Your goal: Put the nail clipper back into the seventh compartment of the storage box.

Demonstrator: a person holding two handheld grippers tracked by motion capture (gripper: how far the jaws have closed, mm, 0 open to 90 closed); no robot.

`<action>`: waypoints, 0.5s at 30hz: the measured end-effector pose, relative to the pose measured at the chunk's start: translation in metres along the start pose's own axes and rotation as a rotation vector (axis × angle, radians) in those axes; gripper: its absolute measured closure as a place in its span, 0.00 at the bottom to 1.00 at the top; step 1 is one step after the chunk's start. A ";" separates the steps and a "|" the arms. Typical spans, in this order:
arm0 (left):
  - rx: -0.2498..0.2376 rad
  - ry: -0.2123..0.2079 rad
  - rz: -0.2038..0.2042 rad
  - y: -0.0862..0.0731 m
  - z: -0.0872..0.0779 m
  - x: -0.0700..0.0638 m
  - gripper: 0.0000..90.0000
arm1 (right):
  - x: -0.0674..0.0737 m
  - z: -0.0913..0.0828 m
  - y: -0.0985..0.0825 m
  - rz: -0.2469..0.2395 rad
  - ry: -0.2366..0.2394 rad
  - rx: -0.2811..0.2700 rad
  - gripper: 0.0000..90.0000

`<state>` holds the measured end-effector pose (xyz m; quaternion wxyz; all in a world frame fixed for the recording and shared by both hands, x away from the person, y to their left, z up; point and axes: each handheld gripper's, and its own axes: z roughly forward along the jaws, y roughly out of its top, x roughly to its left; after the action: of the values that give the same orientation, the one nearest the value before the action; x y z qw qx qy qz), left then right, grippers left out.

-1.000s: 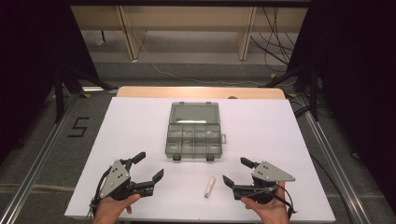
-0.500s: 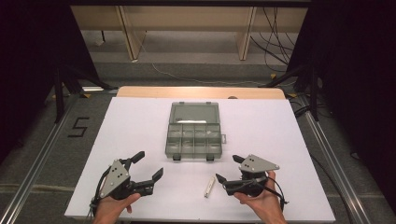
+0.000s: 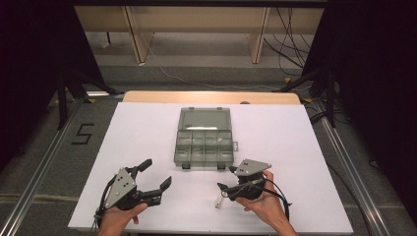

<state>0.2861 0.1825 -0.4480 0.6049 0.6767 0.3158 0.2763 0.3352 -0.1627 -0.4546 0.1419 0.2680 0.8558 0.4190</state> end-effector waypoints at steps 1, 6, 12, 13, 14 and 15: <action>0.000 0.000 0.000 0.000 0.000 0.000 0.17 | 0.000 0.000 0.000 0.000 0.000 0.000 0.42; -0.002 -0.002 0.000 0.000 0.000 0.000 0.17 | 0.000 0.012 0.004 -0.032 0.044 0.064 0.65; -0.013 -0.008 -0.001 0.000 0.001 0.000 0.17 | 0.001 0.019 0.008 -0.069 0.076 0.119 0.84; -0.013 -0.008 -0.001 0.000 0.001 0.000 0.17 | 0.002 0.022 0.008 -0.075 0.072 0.113 0.87; -0.010 -0.005 -0.001 0.000 0.000 0.000 0.17 | 0.003 0.025 0.007 -0.088 0.081 0.128 0.93; -0.003 -0.002 -0.001 0.000 0.000 0.000 0.17 | 0.003 0.027 0.007 -0.089 0.087 0.149 0.96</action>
<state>0.2860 0.1828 -0.4475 0.6065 0.6759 0.3151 0.2758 0.3477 -0.1401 -0.4650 0.1029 0.2210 0.9010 0.3588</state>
